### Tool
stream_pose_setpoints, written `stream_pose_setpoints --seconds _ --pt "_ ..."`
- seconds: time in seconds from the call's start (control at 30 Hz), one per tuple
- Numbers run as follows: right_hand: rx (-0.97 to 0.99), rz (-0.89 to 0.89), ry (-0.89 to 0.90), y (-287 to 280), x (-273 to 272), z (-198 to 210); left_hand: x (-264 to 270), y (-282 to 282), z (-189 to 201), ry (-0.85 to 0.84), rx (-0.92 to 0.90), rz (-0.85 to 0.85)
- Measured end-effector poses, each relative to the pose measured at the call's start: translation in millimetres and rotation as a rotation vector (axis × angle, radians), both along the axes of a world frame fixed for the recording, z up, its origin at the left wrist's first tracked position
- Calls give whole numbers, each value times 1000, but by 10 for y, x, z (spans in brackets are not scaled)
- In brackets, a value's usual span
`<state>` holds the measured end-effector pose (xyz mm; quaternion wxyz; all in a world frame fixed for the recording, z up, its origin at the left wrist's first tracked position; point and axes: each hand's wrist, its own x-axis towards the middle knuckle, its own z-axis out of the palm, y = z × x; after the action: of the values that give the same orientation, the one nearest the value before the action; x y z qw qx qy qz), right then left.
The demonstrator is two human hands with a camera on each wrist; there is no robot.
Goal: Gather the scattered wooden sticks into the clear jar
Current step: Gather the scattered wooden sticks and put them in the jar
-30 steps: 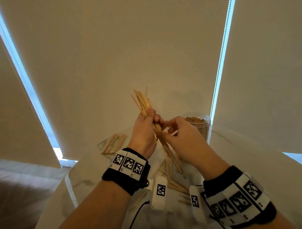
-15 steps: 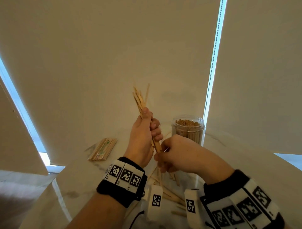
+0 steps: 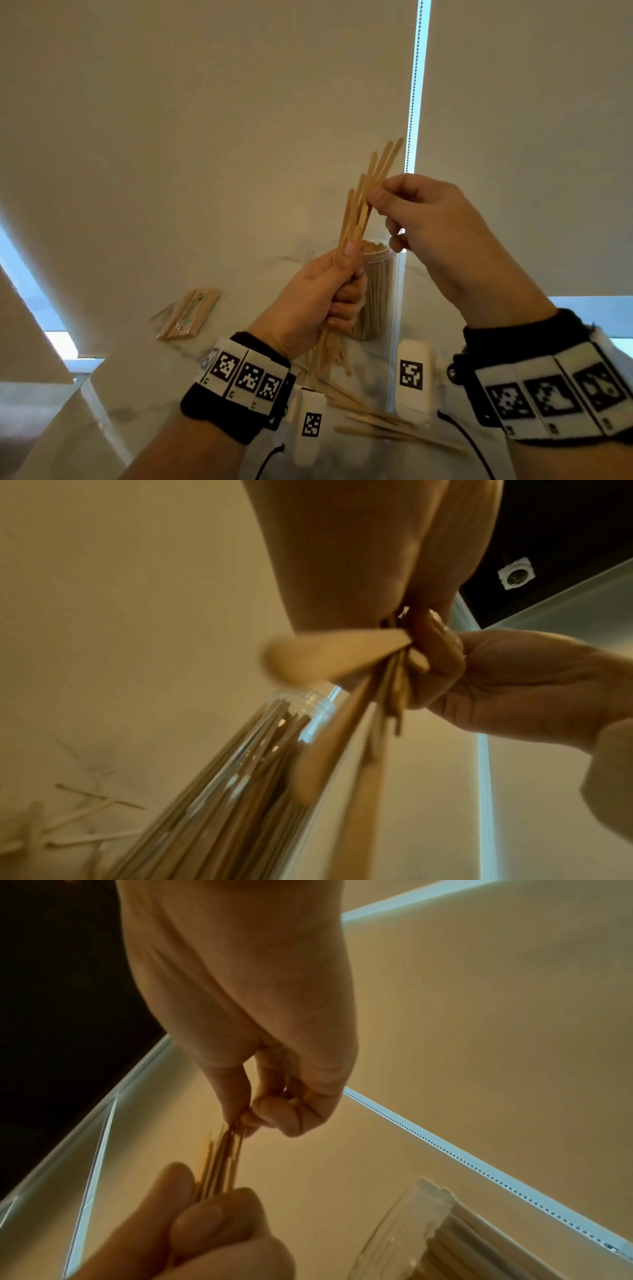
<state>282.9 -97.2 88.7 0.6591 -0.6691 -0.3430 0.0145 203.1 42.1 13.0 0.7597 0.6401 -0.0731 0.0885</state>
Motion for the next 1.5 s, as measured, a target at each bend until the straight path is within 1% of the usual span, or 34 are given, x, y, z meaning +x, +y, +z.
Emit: stream_pose_setpoints --seconds 0.1,0.17,0.2,0.23,0.3,0.33,0.37,0.43,0.47,0.53,0.6,0.63,0.67,0.73,0.77,0.8,0.87,0.9,0.93,0.97,1.07,1.17,1.23,1.3,1.33,1.37,1.4,1.43,1.5 --pt "156 -85 -4 -7 46 12 -17 78 -5 -8 19 55" --pt "204 -136 -25 -51 83 27 -20 111 6 -25 -16 151" --pt "168 -153 -56 -77 101 28 -15 118 16 -37 -64 211" --pt "84 -146 -98 -90 106 21 -3 125 21 -53 -127 268" --pt "-176 -72 -155 -43 59 -21 15 123 29 -98 -208 358" --pt "-274 -21 -150 13 15 -59 19 112 33 -112 -207 388" --pt "-313 32 -122 79 -35 -102 18 92 36 -116 -185 401" --pt "-267 89 -68 222 -119 -197 9 32 45 -90 -104 412" --pt "-260 57 -113 286 -144 -243 12 6 46 -75 -65 435" --pt "-356 -87 -351 353 -179 -297 31 -5 39 -78 0 540" --pt "-449 -180 -555 376 -196 -324 80 27 -2 -110 31 635" --pt "-473 -190 -597 376 -195 -322 97 35 -12 -120 24 664" --pt "-482 -183 -598 376 -178 -314 98 37 -12 -128 6 687" --pt "-496 -113 -512 347 -158 -289 76 59 30 -156 -49 727" --pt "-555 -48 -447 320 -146 -291 58 78 64 -180 -84 743" --pt "-665 41 -391 295 -148 -293 41 100 95 -210 -127 749" --pt "-961 284 -296 286 -192 -343 17 129 150 -275 -221 720" --pt "-1051 403 -242 306 -219 -394 11 127 168 -299 -256 697" --pt "-1070 487 -184 338 -231 -454 13 115 180 -314 -274 672" --pt "-1044 524 -126 374 -230 -499 21 96 186 -322 -276 647" --pt "-918 527 1 445 -247 -534 36 86 178 -318 -215 609" --pt "-761 521 37 477 -264 -502 30 119 143 -274 -181 579" --pt "-784 531 3 490 -279 -488 20 138 112 -243 -148 547" --pt "-902 510 -88 453 -247 -481 10 157 88 -208 -58 523" --pt "-964 454 -148 416 -187 -468 1 174 74 -181 13 511" --pt "-985 359 -207 376 -120 -443 -8 193 55 -146 96 499" --pt "-941 243 -239 339 -37 -415 -15 215 29 -105 176 484" --pt "-819 137 -203 303 32 -376 -23 230 1 -63 239 455" --pt "-473 -1 -3 233 112 -280 -22 232 -50 3 343 359"
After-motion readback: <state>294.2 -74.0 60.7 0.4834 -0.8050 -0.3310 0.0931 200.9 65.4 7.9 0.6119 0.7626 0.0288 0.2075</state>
